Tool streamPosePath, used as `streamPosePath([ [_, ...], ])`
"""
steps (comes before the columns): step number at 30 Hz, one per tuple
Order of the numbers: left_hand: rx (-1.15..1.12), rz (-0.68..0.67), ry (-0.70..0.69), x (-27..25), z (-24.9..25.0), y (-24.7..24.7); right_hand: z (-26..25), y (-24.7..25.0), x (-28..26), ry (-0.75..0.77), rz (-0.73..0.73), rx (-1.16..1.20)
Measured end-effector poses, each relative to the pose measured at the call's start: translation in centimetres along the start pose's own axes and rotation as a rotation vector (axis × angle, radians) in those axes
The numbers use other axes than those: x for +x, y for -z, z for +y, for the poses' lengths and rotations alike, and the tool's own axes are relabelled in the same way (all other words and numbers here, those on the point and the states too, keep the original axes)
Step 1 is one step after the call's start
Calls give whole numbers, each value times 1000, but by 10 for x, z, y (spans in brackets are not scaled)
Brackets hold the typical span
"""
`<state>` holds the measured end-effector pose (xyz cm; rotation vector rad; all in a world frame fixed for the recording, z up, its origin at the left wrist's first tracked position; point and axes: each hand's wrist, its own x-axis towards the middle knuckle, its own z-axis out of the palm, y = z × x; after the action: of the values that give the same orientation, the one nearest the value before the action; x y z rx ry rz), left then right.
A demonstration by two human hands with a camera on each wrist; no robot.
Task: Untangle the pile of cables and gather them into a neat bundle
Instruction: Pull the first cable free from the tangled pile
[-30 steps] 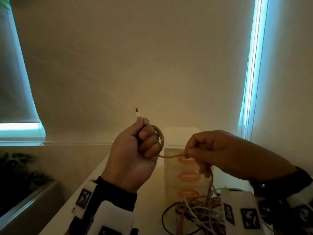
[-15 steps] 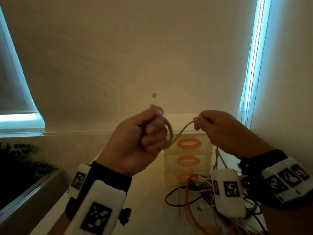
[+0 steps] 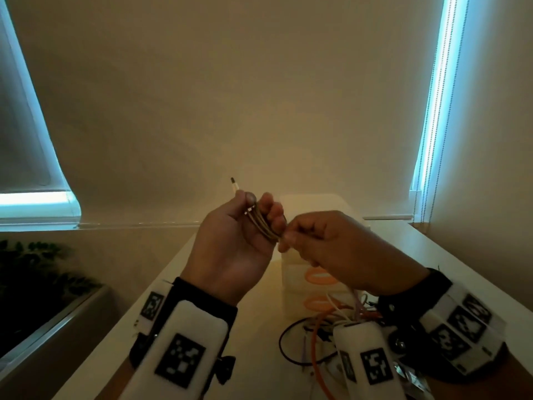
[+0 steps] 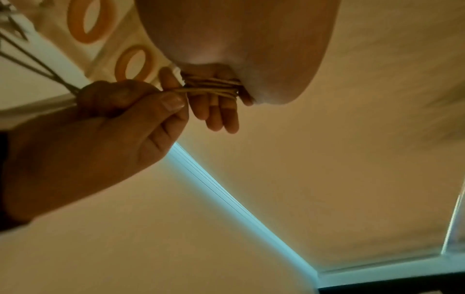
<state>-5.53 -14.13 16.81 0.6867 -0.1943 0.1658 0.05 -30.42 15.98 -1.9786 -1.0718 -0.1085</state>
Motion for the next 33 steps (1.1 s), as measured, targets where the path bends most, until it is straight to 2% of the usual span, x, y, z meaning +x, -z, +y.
streamPosePath([
  [3,16,29,-7,3,-5,2,2,0,1,-39,-17,-51],
  [8,23,-5,-67,5,8,2,-5,8,-7,-124,-340,58],
  [10,22,-31,-74,5,13,3,2,14,-5,-160,-262,-82],
  [12,49,-50,-81,4,14,4,13,20,-2,-163,-59,-254],
  [13,76,-62,-78,4,13,4,16,23,-1,-156,23,-281],
  [15,140,-98,-51,3,9,4,16,28,-1,-140,99,-151],
  [18,191,-172,4,2,5,2,9,37,-4,-110,92,157],
  [21,215,-199,10,3,5,2,12,40,-5,-126,138,27],
  [24,254,-194,3,2,3,1,19,42,-3,-215,215,-162],
  [27,269,-223,17,2,3,3,20,43,-2,-237,199,-216],
  [33,409,-526,163,-5,-7,3,6,46,-6,-197,225,-64],
])
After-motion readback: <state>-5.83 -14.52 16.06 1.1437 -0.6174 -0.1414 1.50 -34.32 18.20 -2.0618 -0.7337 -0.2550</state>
